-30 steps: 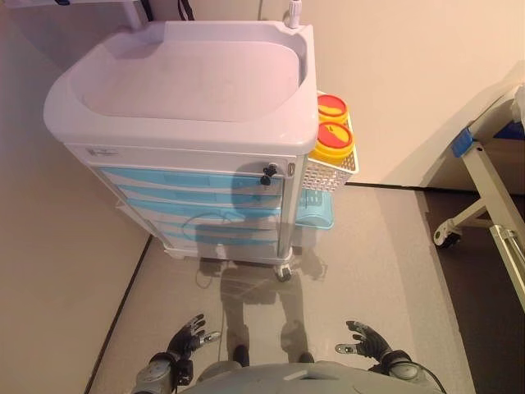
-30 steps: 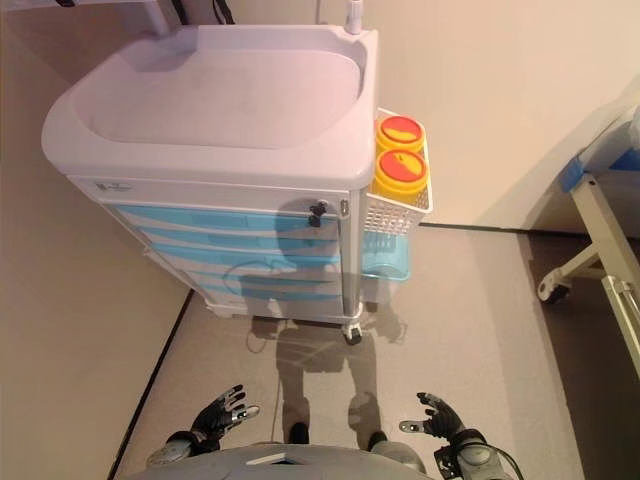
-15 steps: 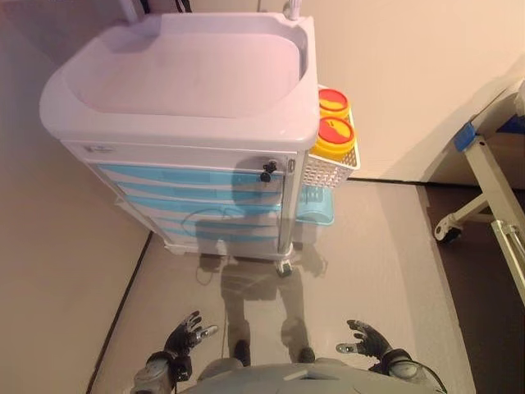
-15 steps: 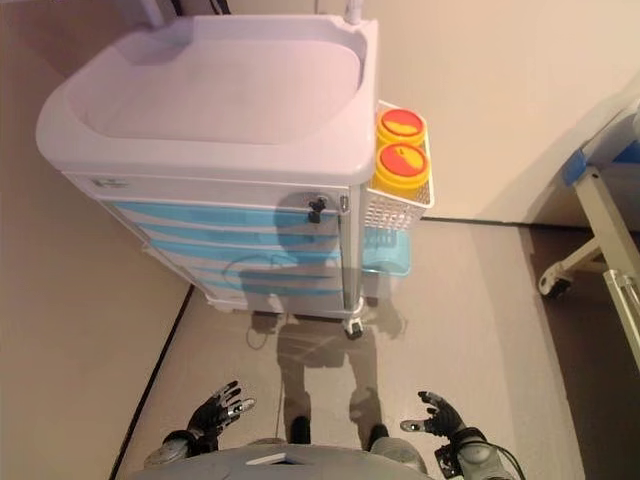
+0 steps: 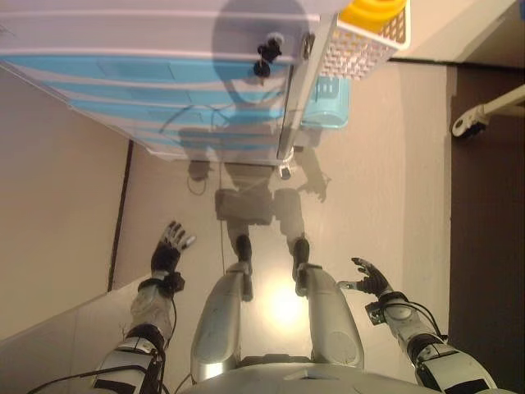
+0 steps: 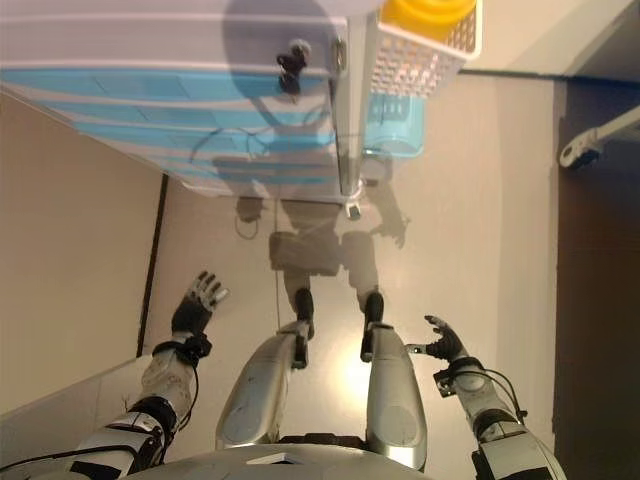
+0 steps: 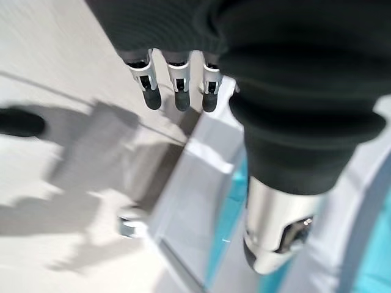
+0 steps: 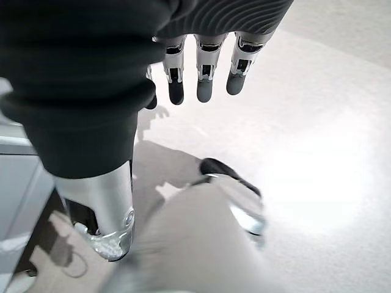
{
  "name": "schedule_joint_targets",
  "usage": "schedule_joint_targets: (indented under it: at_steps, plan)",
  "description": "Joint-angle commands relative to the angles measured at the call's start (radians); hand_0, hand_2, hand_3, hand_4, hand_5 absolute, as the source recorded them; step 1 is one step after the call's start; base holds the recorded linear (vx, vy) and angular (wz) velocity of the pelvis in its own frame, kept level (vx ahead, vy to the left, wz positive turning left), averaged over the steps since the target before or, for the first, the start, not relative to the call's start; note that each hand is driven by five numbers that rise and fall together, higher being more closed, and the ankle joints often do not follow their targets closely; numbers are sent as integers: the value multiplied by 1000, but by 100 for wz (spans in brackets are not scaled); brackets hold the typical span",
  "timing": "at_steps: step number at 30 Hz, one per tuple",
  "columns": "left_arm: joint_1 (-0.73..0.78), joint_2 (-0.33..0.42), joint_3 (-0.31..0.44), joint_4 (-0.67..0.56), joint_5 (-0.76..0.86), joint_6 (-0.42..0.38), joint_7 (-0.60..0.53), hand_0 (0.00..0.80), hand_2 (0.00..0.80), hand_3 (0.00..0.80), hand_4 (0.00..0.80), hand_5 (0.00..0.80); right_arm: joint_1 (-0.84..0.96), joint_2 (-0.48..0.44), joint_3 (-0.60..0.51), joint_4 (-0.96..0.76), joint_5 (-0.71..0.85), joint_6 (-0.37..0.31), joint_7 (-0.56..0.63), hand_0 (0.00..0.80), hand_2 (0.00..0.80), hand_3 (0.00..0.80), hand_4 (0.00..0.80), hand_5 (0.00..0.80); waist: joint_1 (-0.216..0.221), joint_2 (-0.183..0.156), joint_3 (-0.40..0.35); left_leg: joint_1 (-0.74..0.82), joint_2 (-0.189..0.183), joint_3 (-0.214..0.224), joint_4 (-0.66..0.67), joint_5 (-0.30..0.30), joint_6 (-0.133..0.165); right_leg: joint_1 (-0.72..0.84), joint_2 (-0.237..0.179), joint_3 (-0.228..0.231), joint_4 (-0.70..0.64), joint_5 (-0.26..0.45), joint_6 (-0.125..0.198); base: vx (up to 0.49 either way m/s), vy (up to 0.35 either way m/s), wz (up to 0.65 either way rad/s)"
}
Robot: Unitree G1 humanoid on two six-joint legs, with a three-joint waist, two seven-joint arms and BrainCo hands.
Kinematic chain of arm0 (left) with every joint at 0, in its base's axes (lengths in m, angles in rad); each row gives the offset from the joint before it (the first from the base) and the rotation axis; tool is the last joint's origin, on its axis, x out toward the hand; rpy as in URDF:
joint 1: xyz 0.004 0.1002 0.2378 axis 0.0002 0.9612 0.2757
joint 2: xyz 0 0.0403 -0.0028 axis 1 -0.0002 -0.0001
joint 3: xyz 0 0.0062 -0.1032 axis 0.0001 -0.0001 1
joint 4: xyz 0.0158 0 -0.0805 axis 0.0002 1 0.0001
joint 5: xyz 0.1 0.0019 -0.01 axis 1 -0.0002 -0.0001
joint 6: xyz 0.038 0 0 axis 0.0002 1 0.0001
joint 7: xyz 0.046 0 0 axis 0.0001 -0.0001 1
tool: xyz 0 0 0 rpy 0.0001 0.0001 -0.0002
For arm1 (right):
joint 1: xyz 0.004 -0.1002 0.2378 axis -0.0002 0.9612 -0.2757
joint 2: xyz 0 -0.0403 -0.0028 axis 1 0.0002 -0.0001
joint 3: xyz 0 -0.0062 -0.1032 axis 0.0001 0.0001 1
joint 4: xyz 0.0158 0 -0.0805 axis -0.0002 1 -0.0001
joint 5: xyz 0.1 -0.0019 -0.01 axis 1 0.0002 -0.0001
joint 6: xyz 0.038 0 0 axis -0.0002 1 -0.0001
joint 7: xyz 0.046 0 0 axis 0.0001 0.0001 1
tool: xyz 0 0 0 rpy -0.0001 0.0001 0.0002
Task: Open the drawer and pick up the medicine
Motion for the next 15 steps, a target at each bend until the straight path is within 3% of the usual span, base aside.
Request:
schedule_joint_targets:
  at_steps: [1, 7, 8, 11, 12, 15]
  plan:
    - [23, 13, 35, -98, -189, -22, -124, 0, 0, 0, 0, 0, 70, -47, 32, -44, 24, -1, -14, 0, 0, 0, 0, 0, -24, -4, -42, -51, -48, 12, 87, -114, 88, -72, 33, -5, 27, 15, -10, 0, 56, -14]
    - [-37, 34, 46, -250, -439, 38, -246, 0, 0, 0, 0, 0, 92, -62, 46, -98, 54, 13, -13, 0, 0, 0, 0, 0, -40, -35, -20, -111, -42, 17, 143, -136, 92, -122, 57, 14, 52, 26, -8, 24, 15, -14]
    - [-51, 33, 50, -271, -475, 49, -267, 0, 0, 0, 0, 0, 99, -62, 49, -112, 61, 22, -15, 0, 0, 0, 0, 0, -42, -38, -20, -108, -41, 9, 160, -171, 88, -119, 64, 22, 67, -2, -1, 108, 7, -15]
    - [-88, 41, 65, -307, -542, 71, -296, 0, 0, 0, 0, 0, 117, -64, 56, -149, 63, 41, -18, 0, 0, 0, 0, 0, -56, -55, -17, -130, -40, 19, 166, -145, 92, -136, 69, 29, 54, 34, -7, 17, 12, -17]
    - [-103, 45, 69, -319, -575, 81, -308, 0, 0, 0, 0, 0, 123, -65, 59, -157, 64, 44, -17, 0, 0, 0, 0, 0, -59, -55, -19, -123, -39, 12, 180, -180, 88, -131, 76, 39, 66, 7, 0, 137, 37, -15]
    - [-162, 83, 92, -344, -636, 103, -297, 0, 0, 0, 0, 0, 133, -69, 77, -181, 68, 52, -14, 0, 0, 0, 0, 0, -73, -67, -19, -136, -32, 22, 192, -186, 87, -142, 85, 49, 60, 15, 0, 74, 15, -16]
